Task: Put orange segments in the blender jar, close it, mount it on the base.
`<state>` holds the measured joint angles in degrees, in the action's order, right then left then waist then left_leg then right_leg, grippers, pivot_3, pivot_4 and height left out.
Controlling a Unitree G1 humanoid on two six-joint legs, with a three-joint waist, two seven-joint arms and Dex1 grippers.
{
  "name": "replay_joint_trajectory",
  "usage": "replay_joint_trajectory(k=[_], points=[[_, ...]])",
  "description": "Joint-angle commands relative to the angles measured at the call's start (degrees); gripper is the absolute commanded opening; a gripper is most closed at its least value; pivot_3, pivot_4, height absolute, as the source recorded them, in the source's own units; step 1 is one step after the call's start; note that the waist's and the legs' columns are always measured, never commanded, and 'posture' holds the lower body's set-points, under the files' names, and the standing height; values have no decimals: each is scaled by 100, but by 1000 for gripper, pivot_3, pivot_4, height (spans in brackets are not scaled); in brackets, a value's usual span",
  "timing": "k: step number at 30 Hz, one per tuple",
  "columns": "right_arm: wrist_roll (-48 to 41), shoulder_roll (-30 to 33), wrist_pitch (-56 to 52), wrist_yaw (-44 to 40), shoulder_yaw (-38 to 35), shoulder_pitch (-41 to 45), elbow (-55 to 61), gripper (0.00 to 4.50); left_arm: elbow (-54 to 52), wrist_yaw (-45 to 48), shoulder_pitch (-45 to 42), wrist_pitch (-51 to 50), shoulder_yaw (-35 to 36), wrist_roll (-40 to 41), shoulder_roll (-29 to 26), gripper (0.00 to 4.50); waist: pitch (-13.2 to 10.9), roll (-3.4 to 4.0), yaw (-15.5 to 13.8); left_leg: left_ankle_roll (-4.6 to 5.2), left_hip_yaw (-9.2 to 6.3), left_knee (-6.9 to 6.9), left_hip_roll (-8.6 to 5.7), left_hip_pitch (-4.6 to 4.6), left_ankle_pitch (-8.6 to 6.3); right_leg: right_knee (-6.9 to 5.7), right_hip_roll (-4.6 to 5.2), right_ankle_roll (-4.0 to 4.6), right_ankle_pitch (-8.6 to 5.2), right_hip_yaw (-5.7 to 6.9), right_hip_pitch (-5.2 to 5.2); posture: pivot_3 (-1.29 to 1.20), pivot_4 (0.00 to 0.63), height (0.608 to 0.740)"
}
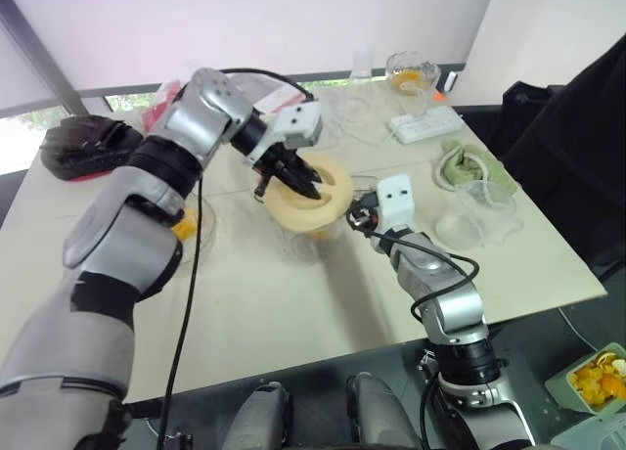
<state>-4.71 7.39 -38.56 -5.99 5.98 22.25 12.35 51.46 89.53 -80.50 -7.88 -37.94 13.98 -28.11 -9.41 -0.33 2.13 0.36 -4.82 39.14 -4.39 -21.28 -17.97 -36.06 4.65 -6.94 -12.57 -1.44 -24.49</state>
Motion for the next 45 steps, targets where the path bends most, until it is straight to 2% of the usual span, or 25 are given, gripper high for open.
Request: replay_joint_trajectory(k=[1, 3, 6, 8, 11, 17, 25, 26, 30, 38, 41, 45], points=[[23, -15, 126, -22, -71, 136, 187, 1001, 64, -451, 505, -792, 11, -702, 131, 249, 7, 11, -2, 0, 0, 0, 0, 0, 0, 0, 0, 0, 0, 0, 0, 0, 150, 740], [26, -22, 126, -29, -71, 146, 175, 1001, -51, -671, 549, -1121, 223, -832, 179, 249, 13, 19, -28, 0, 0, 0, 0, 1, 0, 0, 1, 0, 0, 0, 0, 0, 150, 740], [28, -14, 146, -66, -71, 161, 132, 1001, -333, -1487, 558, -2293, 696, -887, 336, 249, 23, 31, -121, -1, 0, 3, -2, 5, 1, 0, 2, 0, 0, 0, 7, 0, 150, 740], [35, -28, 153, -81, -62, 179, 100, 1001, -712, -1607, 639, -2895, 859, -914, 291, 249, 24, 32, -162, -2, -4, 7, -4, 9, 1, 0, 3, -1, 0, 0, 15, 0, 150, 740], [39, -48, 175, -108, -38, 221, 32, 1001, -1389, -1604, 871, -3353, 986, -974, 101, 249, 24, 33, -144, -4, -6, 8, -5, 10, 2, -2, 3, -2, 0, 0, 17, 0, 150, 740], [54, -46, 271, -197, -3, 281, -115, 1001, -2211, -1684, 1210, -3505, 1197, -1005, -141, 249, 25, 35, -97, -11, -5, -1, -2, 8, 5, -4, 2, -1, 0, -5, 2, 0, 150, 740], [76, -48, 362, -294, 7, 378, -278, 1001, -2810, -1735, 1369, -3439, 1518, -872, -318, 4292, 24, 35, -92, -17, -4, -4, 0, 4, 8, -5, 0, 0, 0, -7, -6, 0, 150, 740], [78, -52, 368, -302, 9, 383, -296, 1001, -2856, -1768, 1363, -3500, 1651, -792, -306, 4474, 25, 38, -93, -17, -3, -4, 0, 4, 9, -4, 1, 0, 0, -7, -6, 0, 150, 740], [95, -60, 400, -362, 21, 365, -333, 1001, -3101, -1827, 1296, -3747, 2108, -498, -306, 4474, 23, 35, -91, -22, -3, -4, 2, -6, 11, -6, -2, 1, 1, -8, -17, 0, 150, 740], [113, -63, 430, -470, 25, 323, -374, 1001, -3445, -3130, 1059, -4385, 4003, 506, -26, 4474, 18, 34, -4, -54, 0, -14, 1, -31, 29, -8, 1, 1, 1, -12, -54, 0, 150, 740], [105, -62, 438, -495, 9, 312, -383, 1001, -4184, -3591, 1841, -4167, 4729, 816, -51, 4474, 21, 40, 48, -60, 0, -18, 1, -37, 32, -9, 3, 1, 1, -14, -61, 0, 150, 740], [75, -32, 468, -540, -56, 317, -416, 1001, -5511, -4296, 3381, -3494, 5279, 895, 147, 4474, 23, 44, 51, -77, 9, -47, -1, -25, 39, -9, 1, 3, 2, -44, -78, 0, 150, 740]])
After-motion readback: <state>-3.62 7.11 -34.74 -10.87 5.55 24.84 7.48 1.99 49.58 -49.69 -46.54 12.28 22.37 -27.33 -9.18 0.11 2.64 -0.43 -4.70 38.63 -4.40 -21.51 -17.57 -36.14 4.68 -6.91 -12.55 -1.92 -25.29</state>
